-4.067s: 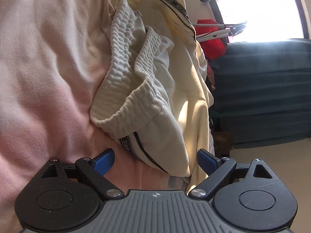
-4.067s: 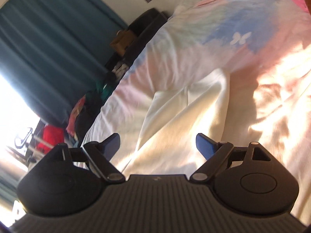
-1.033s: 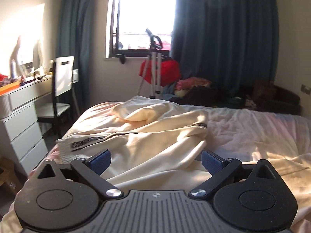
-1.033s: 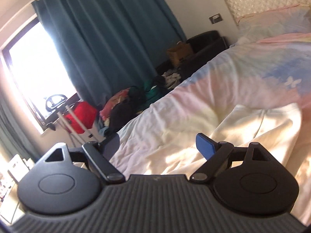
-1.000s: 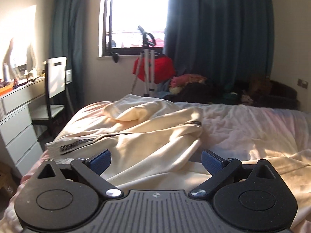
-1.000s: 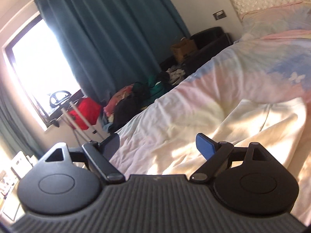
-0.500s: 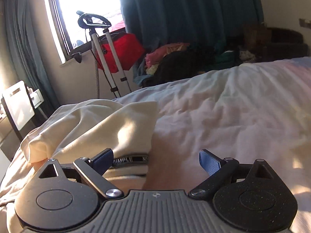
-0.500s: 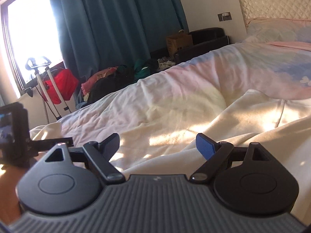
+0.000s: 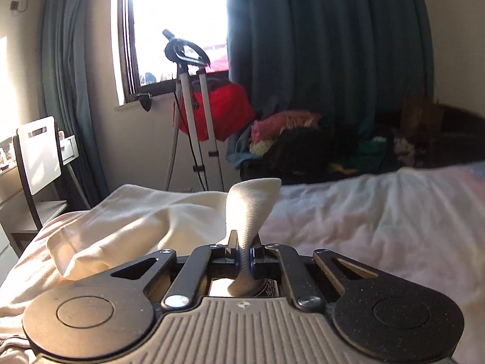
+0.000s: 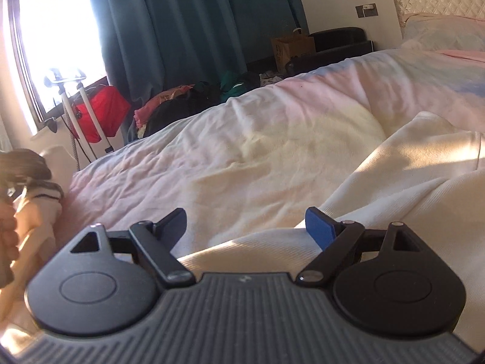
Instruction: Fold clothes
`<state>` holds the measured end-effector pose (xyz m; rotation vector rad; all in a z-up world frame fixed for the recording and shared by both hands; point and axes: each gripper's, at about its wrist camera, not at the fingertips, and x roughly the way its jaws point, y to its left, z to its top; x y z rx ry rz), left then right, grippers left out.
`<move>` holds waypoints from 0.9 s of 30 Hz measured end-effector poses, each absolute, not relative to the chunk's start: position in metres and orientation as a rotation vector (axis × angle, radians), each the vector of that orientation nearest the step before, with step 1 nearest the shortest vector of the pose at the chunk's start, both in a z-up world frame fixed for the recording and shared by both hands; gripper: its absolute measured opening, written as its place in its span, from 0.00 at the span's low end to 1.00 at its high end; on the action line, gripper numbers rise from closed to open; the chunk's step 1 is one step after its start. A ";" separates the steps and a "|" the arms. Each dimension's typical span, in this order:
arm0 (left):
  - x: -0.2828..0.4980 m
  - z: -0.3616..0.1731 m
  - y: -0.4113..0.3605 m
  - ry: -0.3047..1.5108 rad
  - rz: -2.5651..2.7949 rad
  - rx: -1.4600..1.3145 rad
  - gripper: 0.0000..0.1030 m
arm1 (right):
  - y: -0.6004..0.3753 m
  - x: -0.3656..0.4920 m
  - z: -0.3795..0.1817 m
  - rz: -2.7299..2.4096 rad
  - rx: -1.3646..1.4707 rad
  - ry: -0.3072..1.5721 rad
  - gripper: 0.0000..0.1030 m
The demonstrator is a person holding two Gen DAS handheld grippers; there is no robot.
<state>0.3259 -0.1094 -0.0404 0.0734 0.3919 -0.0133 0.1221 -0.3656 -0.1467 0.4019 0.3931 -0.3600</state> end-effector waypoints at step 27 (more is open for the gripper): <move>0.149 0.013 0.082 0.464 0.119 -0.184 0.73 | -0.305 0.091 -0.103 -0.059 0.277 0.350 0.84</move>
